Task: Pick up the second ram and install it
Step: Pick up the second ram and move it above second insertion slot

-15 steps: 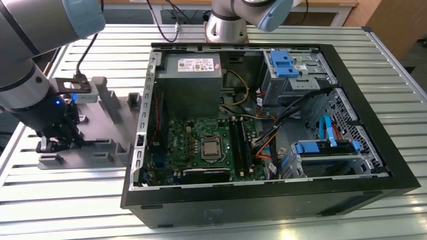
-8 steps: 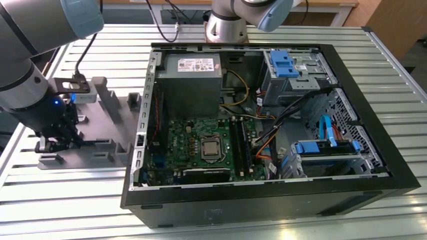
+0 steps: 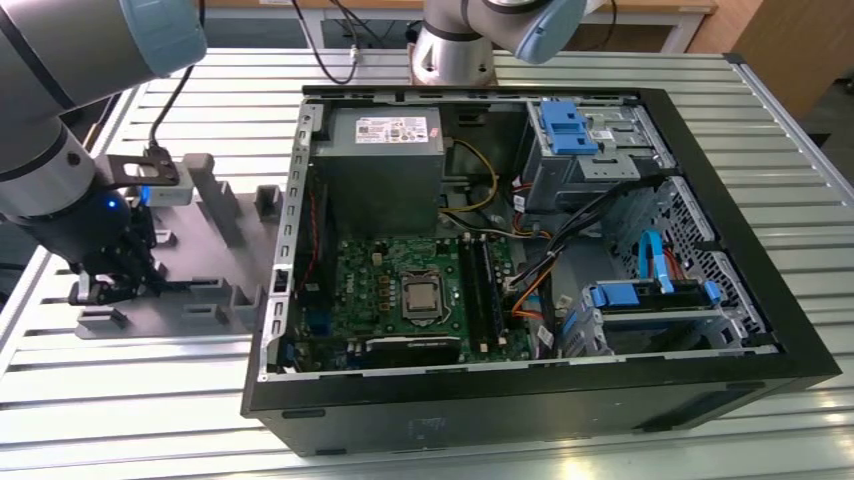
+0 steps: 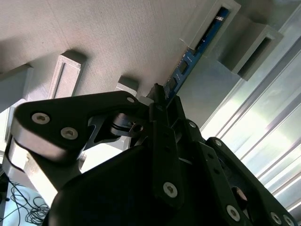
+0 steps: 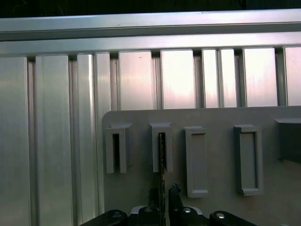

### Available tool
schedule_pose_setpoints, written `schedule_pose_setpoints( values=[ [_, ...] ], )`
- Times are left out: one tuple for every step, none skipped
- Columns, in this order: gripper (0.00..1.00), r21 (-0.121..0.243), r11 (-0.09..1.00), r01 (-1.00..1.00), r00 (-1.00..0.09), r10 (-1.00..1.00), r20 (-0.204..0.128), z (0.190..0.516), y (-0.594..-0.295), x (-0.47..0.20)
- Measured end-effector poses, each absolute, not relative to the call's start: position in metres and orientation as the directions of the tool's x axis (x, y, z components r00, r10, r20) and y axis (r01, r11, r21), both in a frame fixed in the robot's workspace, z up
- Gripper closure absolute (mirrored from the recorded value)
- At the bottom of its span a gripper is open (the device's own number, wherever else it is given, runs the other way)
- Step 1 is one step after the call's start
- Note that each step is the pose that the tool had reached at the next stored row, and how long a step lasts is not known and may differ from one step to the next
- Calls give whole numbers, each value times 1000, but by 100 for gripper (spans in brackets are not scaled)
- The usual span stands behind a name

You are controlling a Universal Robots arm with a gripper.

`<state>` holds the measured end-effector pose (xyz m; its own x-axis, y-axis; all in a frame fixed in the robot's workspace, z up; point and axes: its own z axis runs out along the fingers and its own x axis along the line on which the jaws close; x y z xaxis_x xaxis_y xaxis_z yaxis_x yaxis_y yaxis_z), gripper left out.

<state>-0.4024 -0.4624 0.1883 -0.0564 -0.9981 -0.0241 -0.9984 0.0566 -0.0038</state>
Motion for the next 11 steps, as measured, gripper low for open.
schedule_pose_setpoints(
  values=[
    [77,-4,57,-998,-56,-998,-24,189,-462,-402],
    [77,-3,57,-998,-56,-998,-24,189,-462,-402],
    [77,-4,57,-998,-56,-998,-24,189,-462,-402],
    [77,-4,57,-998,-56,-998,-24,189,-462,-402],
    [77,-4,57,-998,-57,-998,-24,189,-462,-402],
    [77,-4,57,-998,-57,-998,-24,189,-462,-402],
    [77,-4,57,-998,-57,-998,-24,189,-462,-402],
    [77,-4,57,-998,-57,-998,-24,189,-462,-401],
    [77,-3,57,-998,-57,-998,-24,189,-462,-401],
    [77,-3,57,-998,-57,-998,-24,189,-462,-401],
    [77,-3,57,-998,-57,-998,-24,189,-462,-401]
  ],
)
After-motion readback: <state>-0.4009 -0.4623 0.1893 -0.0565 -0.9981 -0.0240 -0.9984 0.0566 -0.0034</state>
